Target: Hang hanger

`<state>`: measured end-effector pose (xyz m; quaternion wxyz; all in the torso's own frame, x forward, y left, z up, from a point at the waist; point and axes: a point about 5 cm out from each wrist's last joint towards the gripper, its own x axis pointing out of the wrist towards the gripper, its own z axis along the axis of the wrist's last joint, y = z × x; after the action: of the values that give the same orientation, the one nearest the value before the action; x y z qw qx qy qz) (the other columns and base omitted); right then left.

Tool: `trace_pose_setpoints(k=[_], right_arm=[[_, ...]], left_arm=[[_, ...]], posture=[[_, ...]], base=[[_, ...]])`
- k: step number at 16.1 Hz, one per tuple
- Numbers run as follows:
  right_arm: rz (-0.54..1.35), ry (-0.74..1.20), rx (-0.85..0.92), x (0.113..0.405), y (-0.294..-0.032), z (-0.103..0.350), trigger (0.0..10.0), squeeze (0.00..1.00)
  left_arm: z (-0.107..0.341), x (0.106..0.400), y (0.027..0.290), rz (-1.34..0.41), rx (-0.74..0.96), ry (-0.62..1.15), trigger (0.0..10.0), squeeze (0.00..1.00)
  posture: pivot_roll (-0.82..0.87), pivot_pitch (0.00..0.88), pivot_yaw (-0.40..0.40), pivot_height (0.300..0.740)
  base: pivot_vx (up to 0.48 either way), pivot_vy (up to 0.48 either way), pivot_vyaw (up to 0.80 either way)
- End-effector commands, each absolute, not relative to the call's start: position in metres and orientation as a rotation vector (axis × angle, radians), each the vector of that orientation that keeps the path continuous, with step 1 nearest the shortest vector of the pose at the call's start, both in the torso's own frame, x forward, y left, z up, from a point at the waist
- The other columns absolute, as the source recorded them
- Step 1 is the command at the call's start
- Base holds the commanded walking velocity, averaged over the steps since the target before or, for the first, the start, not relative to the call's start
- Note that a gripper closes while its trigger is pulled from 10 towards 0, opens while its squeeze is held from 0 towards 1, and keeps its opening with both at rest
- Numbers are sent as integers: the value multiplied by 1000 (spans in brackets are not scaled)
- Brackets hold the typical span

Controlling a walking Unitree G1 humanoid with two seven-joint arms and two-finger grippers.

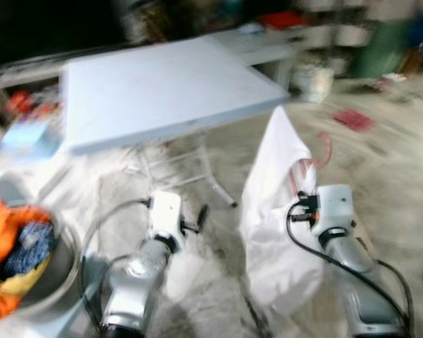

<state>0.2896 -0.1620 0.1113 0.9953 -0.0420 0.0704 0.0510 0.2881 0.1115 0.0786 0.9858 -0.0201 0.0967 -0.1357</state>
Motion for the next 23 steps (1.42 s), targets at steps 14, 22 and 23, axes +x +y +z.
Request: trace_pose_setpoints(k=[14, 22, 23], right_arm=[[117, 97, -101, 280, -155, 111, 10000, 0], [119, 109, -111, 279, -159, 109, 10000, 0], [129, 111, -114, 279, -158, 109, 10000, 0]], left_arm=[[80, 291, 113, -309, -36, 176, 10000, 0], [76, 286, 112, -321, -33, 188, 10000, 0], [76, 287, 112, -318, -38, 184, 10000, 0]], posture=[[14, 49, 54, 740], [14, 40, 34, 740], [14, 36, 25, 740]], base=[[0, 0, 258], [0, -30, 0], [0, -244, 0]])
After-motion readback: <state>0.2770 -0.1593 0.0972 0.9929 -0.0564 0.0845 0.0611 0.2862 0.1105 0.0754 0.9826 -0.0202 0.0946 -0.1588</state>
